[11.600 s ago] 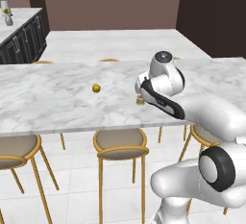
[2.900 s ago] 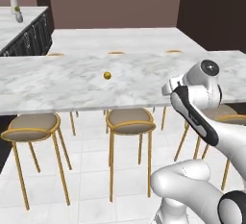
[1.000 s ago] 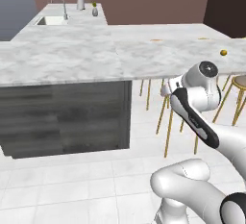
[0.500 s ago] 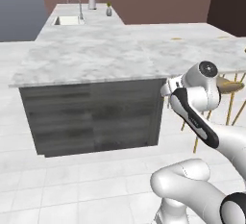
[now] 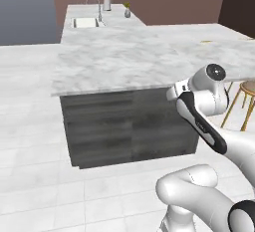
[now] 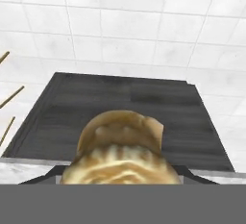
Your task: Pick the jar and candle from the dining table and place them in the open cabinet. Close the cabinet after placing the objects.
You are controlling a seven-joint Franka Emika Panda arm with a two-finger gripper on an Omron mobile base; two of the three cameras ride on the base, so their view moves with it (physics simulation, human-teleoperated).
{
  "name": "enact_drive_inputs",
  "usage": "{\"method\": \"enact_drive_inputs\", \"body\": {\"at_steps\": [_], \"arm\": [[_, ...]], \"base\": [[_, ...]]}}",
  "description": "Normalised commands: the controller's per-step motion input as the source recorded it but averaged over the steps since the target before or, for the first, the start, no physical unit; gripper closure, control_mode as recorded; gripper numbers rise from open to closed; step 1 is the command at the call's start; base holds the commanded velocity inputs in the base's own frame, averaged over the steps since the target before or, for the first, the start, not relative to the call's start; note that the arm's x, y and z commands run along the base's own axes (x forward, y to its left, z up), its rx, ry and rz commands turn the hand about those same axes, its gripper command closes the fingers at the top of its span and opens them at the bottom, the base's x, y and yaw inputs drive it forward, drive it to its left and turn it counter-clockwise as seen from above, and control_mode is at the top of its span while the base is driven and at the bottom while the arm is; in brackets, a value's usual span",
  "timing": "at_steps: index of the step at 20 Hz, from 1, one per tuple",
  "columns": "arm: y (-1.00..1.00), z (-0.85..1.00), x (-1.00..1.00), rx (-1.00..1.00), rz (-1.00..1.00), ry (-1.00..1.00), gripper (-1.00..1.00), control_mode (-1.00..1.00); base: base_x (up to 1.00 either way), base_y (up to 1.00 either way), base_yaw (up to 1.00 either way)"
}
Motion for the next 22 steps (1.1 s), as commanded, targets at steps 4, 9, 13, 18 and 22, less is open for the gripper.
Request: {"method": "enact_drive_inputs", "body": {"at_steps": [4, 9, 13, 18, 22], "arm": [[0.00, 0.00, 0.00, 0.00, 0.00, 0.00, 1.00, 1.00], [0.00, 0.00, 0.00, 0.00, 0.00, 0.00, 1.00, 1.00], [0.00, 0.00, 0.00, 0.00, 0.00, 0.00, 1.00, 1.00], [0.00, 0.00, 0.00, 0.00, 0.00, 0.00, 1.00, 1.00], [0.00, 0.00, 0.00, 0.00, 0.00, 0.00, 1.00, 1.00]], "base": [[0.43, 1.00, -0.07], [0.12, 1.00, -0.03], [0.00, 1.00, 0.00], [0.00, 1.00, 0.00], [0.00, 1.00, 0.00]]}}
